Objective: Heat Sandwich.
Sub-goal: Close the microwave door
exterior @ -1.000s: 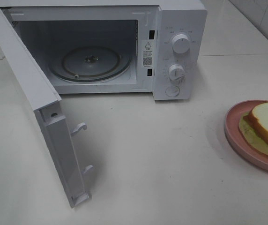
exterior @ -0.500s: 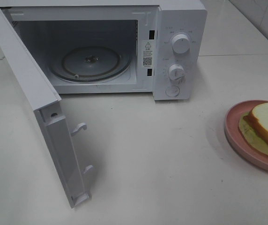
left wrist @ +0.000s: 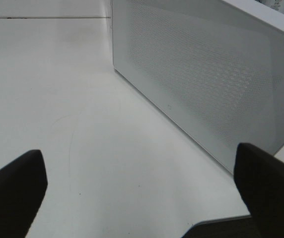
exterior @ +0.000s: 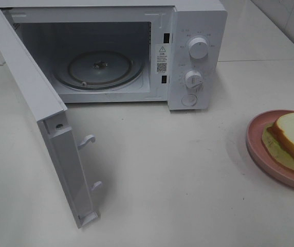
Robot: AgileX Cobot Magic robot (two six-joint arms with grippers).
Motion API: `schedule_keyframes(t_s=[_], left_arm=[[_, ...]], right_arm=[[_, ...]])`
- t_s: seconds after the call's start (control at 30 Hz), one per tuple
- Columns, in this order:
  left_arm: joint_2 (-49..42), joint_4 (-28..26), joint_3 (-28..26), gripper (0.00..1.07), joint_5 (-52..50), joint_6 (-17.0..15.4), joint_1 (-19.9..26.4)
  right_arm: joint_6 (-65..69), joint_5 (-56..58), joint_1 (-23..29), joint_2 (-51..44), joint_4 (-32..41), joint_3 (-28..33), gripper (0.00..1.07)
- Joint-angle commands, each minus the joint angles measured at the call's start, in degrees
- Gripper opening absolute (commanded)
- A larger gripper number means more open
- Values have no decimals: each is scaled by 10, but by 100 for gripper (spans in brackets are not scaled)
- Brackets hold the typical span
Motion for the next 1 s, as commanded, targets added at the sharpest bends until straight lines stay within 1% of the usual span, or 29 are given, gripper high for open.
schedule_keyframes(t_s=[0.03,0.07,0.1,0.13,0.17,0.2,0.23,0.27,0.3,0.37,0.4,0.43,0.47,0.53,0.57,0.6,0.67,0.7,0.73,0.77,0.8,0.83,0.87,0.9,0.93,0.97,1.0], left_arm=[[44,4,-4,90,-42,-2,3],[54,4,-4,87,-56,-2,3],[54,4,-4,87,-56,-2,3],[67,4,-2,83,-69,-2,3],[92,4,-2,74,-89,-2,3],[107,4,-2,69,-94,-2,3],[107,4,-2,69,-94,-2,3],[119,4,-2,64,-98,-2,3],[150,7,-2,56,-108,-2,3],[184,9,-1,46,-125,-2,3],[184,9,-1,46,-125,-2,3],[198,9,0,41,-138,-2,3],[229,10,6,27,-163,-2,3],[263,10,15,9,-197,-2,3],[263,10,15,9,-197,-2,3],[295,11,30,0,-235,5,3],[320,11,48,0,-287,16,3],[320,11,48,0,-287,16,3],[343,11,68,0,-351,27,3],[355,10,80,0,-386,29,3],[366,10,92,0,-414,29,3],[366,10,92,0,-414,29,3],[377,9,105,0,-451,29,3],[396,9,128,0,-518,29,3],[407,9,139,0,-553,29,3],[407,9,139,0,-553,29,3],[416,9,147,0,-587,29,3]], right_arm=[[-2,-9,-3,-14,0,2,76],[-2,-9,-3,-14,0,2,76],[-2,-9,-3,-14,0,2,76],[-2,-9,-3,-14,0,2,76],[-2,-9,-3,-14,0,2,76],[-2,-9,-3,-14,0,2,76],[-2,-9,-3,-14,0,2,76],[-2,-9,-3,-14,0,2,76],[-2,-9,-3,-14,0,2,76],[-2,-9,-3,-14,0,2,76],[-2,-9,-3,-14,0,2,76],[-2,-9,-3,-14,0,2,76],[-4,-9,-3,-14,0,2,76],[-4,-9,-3,-14,0,2,76],[-4,-9,-3,-14,0,2,76],[-4,-9,-3,-14,0,2,76],[-4,-9,-3,-14,0,2,76],[-4,-9,-3,-14,0,2,76],[-4,-9,-3,-14,0,2,76],[-4,-9,-3,-14,0,2,76],[-4,-9,-3,-14,0,2,76],[-4,-9,-3,-14,0,2,76],[-4,-9,-3,-14,0,2,76],[-4,-9,-3,-14,0,2,76],[-4,-9,-3,-14,0,2,76],[-4,-9,-3,-14,0,2,76],[-4,-9,-3,-14,0,2,76]])
